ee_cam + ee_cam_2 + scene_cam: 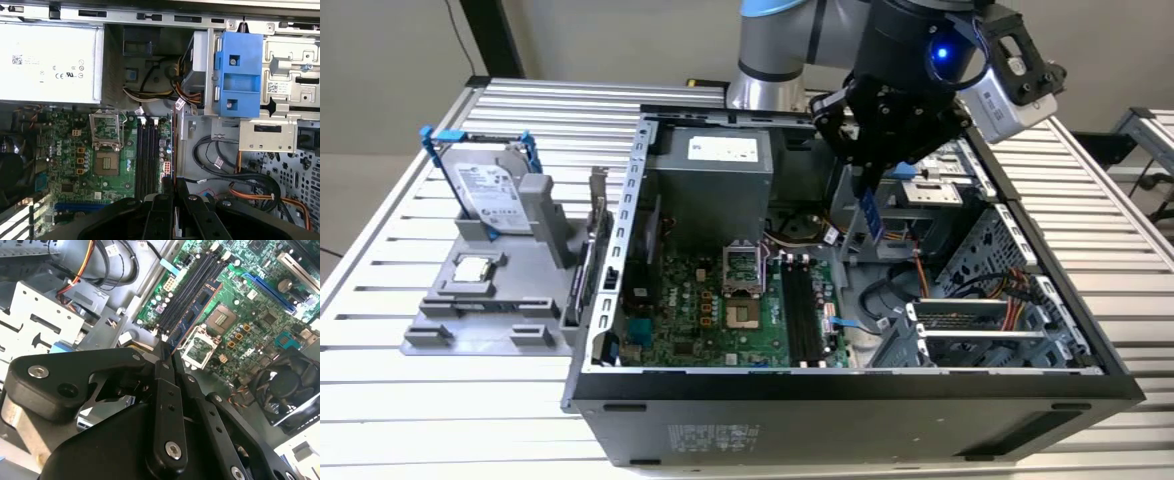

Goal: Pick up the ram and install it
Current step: 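Pick up the ram and move it above insertion slot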

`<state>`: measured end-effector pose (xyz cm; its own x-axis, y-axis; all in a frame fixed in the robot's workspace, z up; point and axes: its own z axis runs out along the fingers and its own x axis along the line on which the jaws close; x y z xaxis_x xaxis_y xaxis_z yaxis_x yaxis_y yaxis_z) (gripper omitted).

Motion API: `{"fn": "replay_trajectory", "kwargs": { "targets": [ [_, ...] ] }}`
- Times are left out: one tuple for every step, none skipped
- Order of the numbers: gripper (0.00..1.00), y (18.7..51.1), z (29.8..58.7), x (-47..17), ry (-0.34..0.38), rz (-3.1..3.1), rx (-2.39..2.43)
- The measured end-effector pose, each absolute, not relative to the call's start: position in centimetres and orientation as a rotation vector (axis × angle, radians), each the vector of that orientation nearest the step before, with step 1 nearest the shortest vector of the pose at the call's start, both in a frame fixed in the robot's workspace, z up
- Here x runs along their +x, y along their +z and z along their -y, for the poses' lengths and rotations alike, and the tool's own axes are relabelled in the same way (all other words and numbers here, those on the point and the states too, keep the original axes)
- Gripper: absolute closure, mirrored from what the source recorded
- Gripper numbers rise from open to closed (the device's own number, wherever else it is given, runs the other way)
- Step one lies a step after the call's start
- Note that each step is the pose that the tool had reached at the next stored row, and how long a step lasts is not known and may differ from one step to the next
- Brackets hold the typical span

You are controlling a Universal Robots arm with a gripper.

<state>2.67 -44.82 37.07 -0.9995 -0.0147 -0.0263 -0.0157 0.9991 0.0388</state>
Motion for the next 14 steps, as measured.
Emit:
{"fn": "replay_trajectory", "kwargs": {
  "targets": [
    [1.00,36.9,44.8,2.7,0.061,-3.115,-0.024],
    [1.00,36.7,44.8,2.7,0.061,-3.115,-0.024],
    [1.00,36.6,44.8,2.7,0.061,-3.115,-0.024],
    [1.00,36.4,44.8,2.7,0.061,-3.115,-0.024],
    [1.00,36.2,44.8,2.7,0.061,-3.115,-0.024],
    [1.00,36.0,44.8,2.7,0.061,-3.115,-0.024],
    [1.00,35.8,44.8,2.7,0.061,-3.115,-0.024],
    [1.00,35.6,44.8,2.7,0.061,-3.115,-0.024],
    [1.00,35.5,44.8,2.7,0.062,-3.115,-0.024],
    [1.00,35.4,44.8,2.7,0.062,-3.115,-0.023],
    [1.00,35.3,44.8,2.7,0.063,-3.115,-0.023],
    [1.00,35.2,44.8,2.7,0.063,-3.115,-0.022],
    [1.00,35.0,44.8,2.7,0.063,-3.115,-0.021],
    [1.00,34.9,44.8,2.7,0.063,-3.115,-0.021]
  ]
}}
